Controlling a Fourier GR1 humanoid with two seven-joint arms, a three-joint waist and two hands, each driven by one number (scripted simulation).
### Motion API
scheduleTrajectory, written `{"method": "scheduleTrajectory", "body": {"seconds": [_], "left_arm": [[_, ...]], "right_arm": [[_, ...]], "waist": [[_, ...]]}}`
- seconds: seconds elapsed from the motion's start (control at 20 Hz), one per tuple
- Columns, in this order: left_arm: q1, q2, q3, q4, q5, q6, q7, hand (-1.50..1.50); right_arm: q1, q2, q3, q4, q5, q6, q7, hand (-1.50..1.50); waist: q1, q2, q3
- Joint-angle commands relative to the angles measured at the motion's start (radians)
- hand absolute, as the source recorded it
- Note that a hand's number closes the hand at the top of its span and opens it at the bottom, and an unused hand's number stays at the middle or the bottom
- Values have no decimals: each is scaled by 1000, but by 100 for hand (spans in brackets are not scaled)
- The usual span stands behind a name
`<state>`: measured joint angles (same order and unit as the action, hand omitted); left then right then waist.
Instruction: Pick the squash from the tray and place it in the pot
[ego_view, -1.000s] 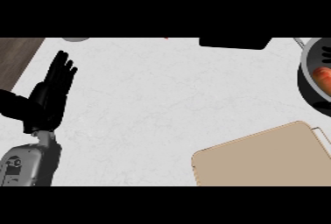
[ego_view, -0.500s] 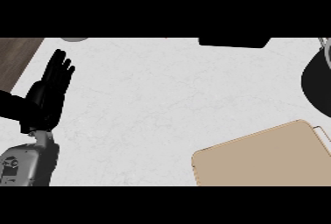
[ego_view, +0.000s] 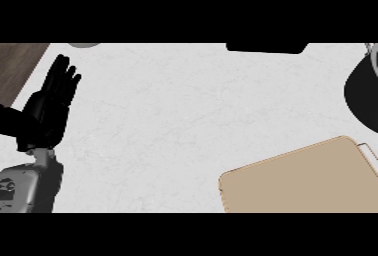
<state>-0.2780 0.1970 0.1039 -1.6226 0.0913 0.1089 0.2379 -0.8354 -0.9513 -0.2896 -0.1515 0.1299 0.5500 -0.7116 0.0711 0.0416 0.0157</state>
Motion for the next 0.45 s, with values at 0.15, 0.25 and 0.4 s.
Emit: {"method": "scheduleTrajectory", "body": {"seconds": [0.15, 0.25, 0.4], "left_arm": [[6, -16, -7, 10, -10, 13, -14, 0], [5, -17, -22, -6, -18, 12, -2, 0], [1, -16, -12, 4, -15, 15, -7, 0]], "right_arm": [[30, -49, -16, -23, -28, 198, -87, -150], [39, -52, -11, -34, -28, 199, -78, -150], [57, -48, -12, -43, -37, 206, -70, -150]], "waist": [[-9, 5, 3], [-4, 3, 4], [-8, 6, 4]]}}
